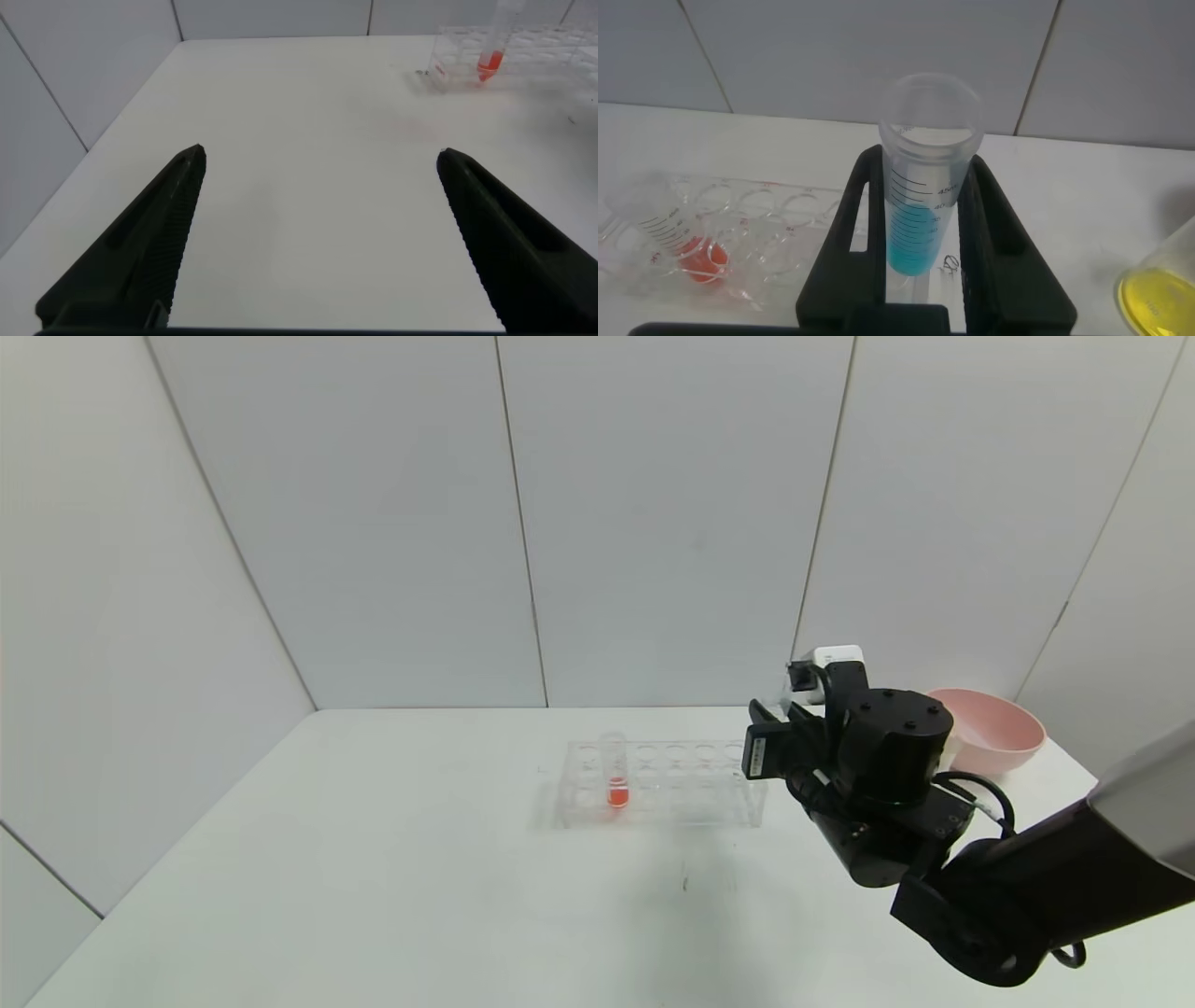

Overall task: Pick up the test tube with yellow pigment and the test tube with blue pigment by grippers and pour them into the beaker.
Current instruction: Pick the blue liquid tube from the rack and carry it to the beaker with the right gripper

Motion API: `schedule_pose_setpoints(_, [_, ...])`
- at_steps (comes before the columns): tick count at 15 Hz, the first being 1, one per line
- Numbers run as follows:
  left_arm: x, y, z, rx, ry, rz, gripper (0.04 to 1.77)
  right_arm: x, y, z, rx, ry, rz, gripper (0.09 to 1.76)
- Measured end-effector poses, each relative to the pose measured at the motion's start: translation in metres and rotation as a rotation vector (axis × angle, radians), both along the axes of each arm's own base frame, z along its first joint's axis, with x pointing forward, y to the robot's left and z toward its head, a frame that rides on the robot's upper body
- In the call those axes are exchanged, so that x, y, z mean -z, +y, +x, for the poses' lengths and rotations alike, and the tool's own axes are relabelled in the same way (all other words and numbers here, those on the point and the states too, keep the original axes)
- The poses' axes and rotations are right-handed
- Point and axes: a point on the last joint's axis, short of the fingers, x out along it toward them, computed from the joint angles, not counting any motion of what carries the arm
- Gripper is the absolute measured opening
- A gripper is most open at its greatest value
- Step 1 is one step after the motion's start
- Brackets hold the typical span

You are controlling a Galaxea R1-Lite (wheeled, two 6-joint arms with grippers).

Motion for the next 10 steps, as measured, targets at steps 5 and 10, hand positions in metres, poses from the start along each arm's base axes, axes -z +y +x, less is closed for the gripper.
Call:
schedule_pose_setpoints(5, [0.000,0.000,0.000,0.000,0.000,0.000,1.76,-0.007,-0.020,-0.012,-0.148,0.035,-0.055,0.51])
schedule_pose_setpoints(10, [0.000,0.000,0.000,0.000,0.000,0.000,1.76,-0.029,-0.096,-0.023,-0.425,0.167,-0.114,0.51])
